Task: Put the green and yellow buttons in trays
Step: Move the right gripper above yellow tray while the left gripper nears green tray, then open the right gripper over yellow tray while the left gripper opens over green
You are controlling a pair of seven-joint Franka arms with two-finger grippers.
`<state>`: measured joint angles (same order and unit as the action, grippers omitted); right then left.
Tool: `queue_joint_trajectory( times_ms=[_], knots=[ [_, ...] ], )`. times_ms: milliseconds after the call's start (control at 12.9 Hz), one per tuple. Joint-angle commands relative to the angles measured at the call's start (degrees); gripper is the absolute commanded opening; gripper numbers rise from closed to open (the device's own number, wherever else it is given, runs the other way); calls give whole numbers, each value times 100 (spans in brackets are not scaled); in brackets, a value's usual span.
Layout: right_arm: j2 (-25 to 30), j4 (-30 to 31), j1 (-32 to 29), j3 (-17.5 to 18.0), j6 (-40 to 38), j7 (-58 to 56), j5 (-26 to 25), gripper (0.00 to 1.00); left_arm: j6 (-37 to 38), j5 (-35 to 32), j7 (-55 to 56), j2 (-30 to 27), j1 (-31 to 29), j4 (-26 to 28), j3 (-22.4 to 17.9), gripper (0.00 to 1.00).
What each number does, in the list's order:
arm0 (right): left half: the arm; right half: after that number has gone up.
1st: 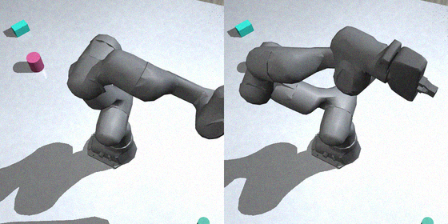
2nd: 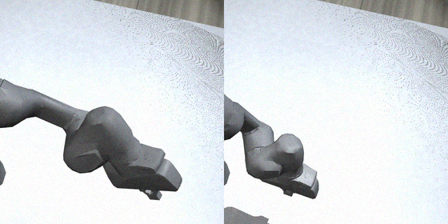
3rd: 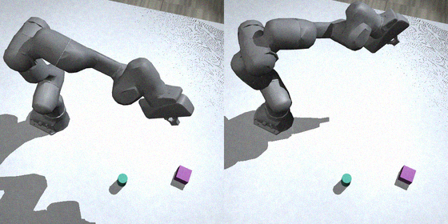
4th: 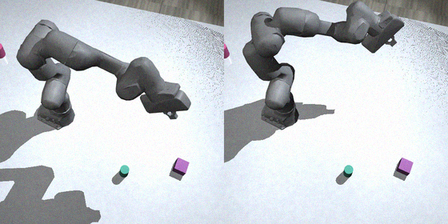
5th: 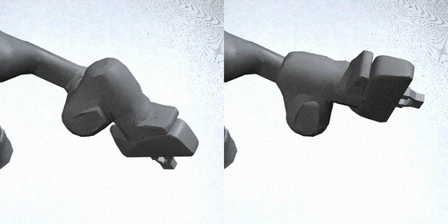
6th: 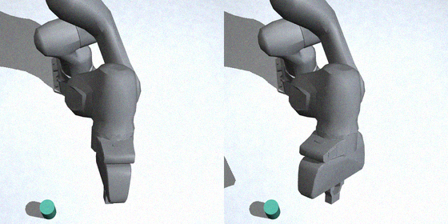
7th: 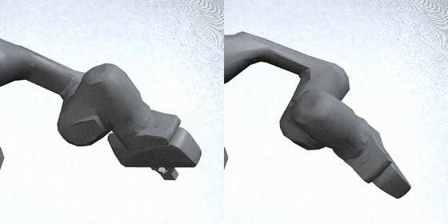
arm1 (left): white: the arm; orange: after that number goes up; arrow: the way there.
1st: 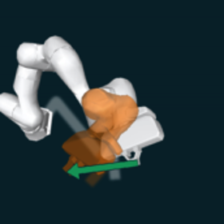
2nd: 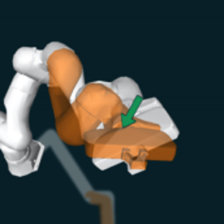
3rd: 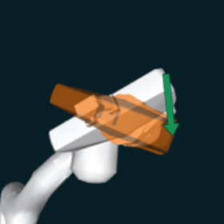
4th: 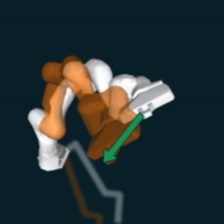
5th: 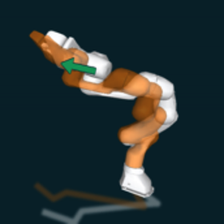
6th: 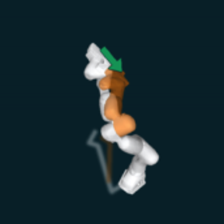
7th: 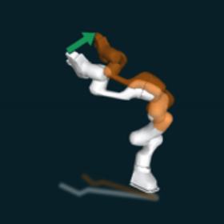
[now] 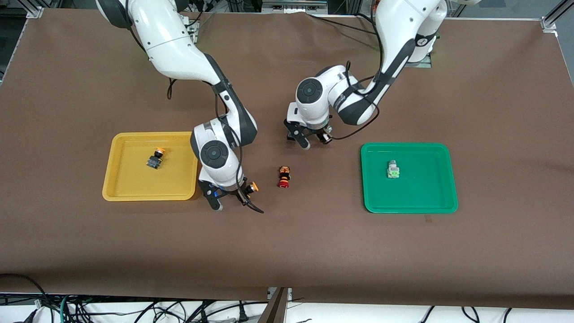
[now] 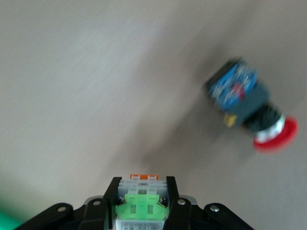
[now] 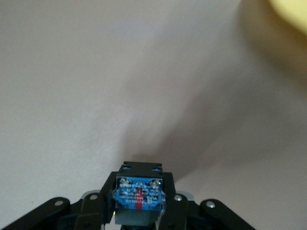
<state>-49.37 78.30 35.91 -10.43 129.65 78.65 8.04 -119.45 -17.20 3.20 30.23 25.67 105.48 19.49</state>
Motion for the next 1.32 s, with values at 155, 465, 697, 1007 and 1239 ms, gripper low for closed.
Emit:
queue_joint_trajectory(
  times_ms=[155, 465, 697, 1007, 1239],
  knots=[
    [980, 473, -260, -291, -2073, -1901, -57, 0, 2099, -134, 216, -748, -973, -527, -59, 1],
    [2200, 2771, -251, -713, -1088, -3616, -84, 0, 1445, -152, 461, -554, -2783, -635, -68, 0],
    [2669, 4104, -260, -890, 155, -4428, -75, 0, 778, -152, 900, -221, -3418, -608, -120, 0],
    [2310, 4062, -260, -890, 253, -4525, -75, 51, -96, -740, 1649, 483, -3429, -616, -244, 1],
    [2282, 3948, -224, -899, 192, -4735, -84, 100, -105, -785, 1552, 510, -3455, -775, -252, 100]
  ],
)
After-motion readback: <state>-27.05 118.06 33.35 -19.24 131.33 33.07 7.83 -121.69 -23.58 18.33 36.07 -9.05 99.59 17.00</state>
